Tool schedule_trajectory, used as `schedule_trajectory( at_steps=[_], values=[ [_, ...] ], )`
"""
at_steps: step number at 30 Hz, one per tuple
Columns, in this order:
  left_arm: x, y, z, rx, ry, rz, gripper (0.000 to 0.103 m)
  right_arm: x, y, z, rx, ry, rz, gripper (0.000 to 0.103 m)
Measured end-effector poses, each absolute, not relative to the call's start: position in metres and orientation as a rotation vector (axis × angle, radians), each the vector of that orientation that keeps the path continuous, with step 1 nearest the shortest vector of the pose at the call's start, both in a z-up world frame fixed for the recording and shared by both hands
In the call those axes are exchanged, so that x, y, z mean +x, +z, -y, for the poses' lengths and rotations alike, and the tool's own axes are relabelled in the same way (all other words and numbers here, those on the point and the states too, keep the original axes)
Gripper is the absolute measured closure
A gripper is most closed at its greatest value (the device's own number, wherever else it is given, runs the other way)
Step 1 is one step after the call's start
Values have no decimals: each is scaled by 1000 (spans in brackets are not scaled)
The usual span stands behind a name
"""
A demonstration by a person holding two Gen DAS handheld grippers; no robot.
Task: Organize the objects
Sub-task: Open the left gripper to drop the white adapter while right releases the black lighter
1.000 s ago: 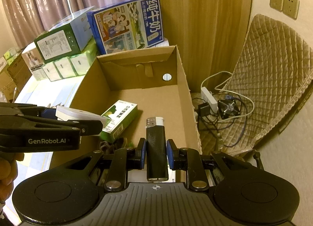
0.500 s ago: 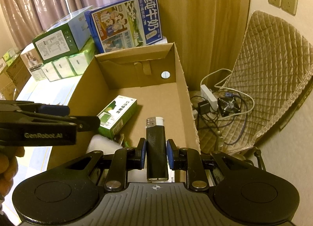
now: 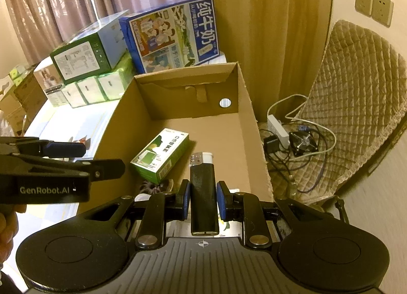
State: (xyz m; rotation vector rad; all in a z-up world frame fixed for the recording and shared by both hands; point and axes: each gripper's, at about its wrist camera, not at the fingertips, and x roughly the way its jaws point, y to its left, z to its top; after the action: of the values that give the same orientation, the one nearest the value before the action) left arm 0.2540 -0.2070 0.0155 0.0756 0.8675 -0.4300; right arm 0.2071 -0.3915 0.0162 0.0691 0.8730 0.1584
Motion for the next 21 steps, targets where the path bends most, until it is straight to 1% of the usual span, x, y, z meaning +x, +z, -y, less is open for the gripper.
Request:
schedule_trajectory(
  at_steps=[10,14,15,16,18,21],
  values=[
    [249,17,203,78,-427,-856,33,213,19,385,54,163,-867,84],
    [249,17,199,77,-426,-859,33,215,22,390,99,169,-817,82],
    [249,17,198,75,-427,-860,33,214,24,390,96,170,-807,80],
    [248,17,197,73,-426,-860,33,213,25,391,92,164,-797,73],
    [247,17,194,70,-422,-859,33,210,28,395,98,150,-788,67],
    [244,19,189,63,-419,-858,33,203,32,401,117,141,-785,64]
  ],
)
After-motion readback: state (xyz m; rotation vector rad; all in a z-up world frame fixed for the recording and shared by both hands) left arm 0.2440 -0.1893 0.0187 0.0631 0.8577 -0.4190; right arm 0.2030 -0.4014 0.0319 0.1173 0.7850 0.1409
